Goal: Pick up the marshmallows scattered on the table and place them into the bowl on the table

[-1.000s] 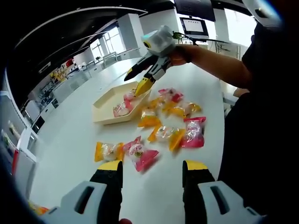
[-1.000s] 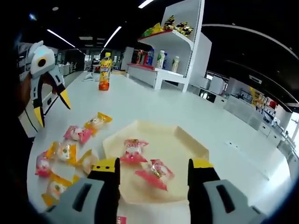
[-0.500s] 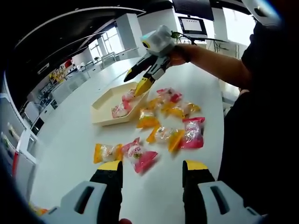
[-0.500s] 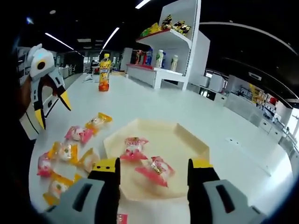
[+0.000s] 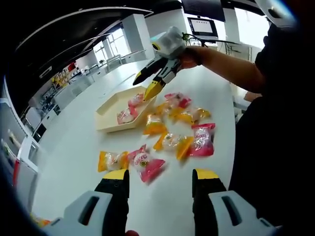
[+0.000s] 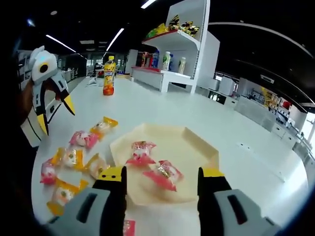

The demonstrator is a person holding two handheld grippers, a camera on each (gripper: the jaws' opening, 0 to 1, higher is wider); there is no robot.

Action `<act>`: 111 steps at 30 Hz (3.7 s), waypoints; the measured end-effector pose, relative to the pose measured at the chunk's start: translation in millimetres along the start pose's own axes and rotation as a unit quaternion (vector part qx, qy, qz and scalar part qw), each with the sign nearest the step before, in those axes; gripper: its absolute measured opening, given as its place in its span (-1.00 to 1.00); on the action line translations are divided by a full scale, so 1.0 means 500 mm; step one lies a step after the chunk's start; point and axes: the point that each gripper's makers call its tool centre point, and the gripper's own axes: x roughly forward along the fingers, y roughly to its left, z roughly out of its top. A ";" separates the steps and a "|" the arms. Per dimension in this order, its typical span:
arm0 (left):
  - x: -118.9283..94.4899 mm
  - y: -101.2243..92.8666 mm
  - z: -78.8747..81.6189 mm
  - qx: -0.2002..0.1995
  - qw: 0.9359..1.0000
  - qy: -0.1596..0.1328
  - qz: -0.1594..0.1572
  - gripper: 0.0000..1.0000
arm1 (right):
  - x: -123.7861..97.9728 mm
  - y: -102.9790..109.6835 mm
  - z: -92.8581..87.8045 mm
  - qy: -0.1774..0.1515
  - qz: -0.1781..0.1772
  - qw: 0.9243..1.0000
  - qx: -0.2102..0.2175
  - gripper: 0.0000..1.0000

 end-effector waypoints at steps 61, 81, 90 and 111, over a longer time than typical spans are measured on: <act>-0.001 -0.007 0.001 0.003 1.000 -0.001 -0.004 0.01 | -0.046 0.021 0.011 -0.010 0.026 0.999 0.033 0.19; 0.003 -0.006 0.010 0.007 1.000 -0.003 -0.007 0.01 | -0.056 0.039 0.000 0.006 0.041 0.998 0.039 0.25; 0.003 -0.004 0.009 0.008 1.000 0.000 -0.006 0.01 | -0.064 0.037 -0.002 0.009 0.037 0.999 0.034 0.25; 0.005 -0.009 0.005 0.008 1.000 0.002 -0.008 0.01 | -0.071 0.046 -0.017 0.026 0.044 0.998 0.034 0.24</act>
